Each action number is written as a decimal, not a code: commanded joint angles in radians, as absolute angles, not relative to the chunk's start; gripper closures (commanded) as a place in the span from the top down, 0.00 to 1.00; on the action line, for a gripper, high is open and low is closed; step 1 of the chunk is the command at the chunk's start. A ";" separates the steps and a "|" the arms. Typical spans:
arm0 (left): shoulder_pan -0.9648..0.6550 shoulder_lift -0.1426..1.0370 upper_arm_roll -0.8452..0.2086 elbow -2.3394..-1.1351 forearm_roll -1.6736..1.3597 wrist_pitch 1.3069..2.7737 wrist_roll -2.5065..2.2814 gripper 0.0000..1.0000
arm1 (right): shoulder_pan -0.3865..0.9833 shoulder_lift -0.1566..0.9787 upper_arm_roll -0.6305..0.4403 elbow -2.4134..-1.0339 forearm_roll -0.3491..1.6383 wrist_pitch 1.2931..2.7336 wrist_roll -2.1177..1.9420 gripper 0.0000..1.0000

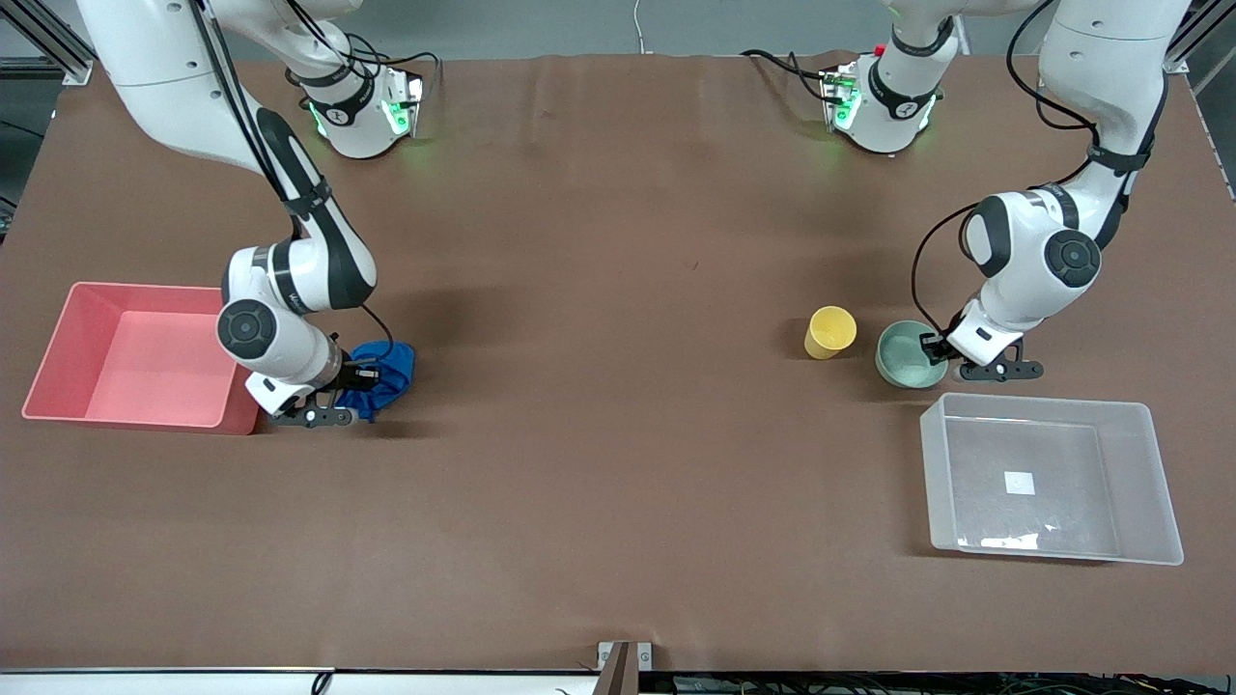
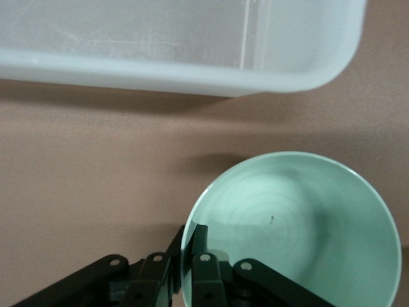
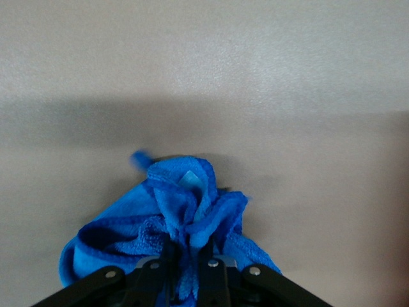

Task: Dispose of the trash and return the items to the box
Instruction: 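Carry the cloth into the pink bin while the left gripper carries the bowl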

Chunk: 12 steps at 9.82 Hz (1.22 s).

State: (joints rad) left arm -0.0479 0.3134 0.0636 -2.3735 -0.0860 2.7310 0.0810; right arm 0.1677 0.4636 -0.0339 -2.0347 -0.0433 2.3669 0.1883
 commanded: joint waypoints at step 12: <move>-0.032 0.673 0.239 -1.554 -0.352 2.279 0.372 0.00 | -0.350 0.323 -0.040 -1.979 -0.075 2.171 -0.307 0.02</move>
State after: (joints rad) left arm -0.0323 0.5531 0.2206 -1.6492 -0.2926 2.3067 0.3230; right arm -0.3289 0.3222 -0.0612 -1.9194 -0.0635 2.1021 -0.3000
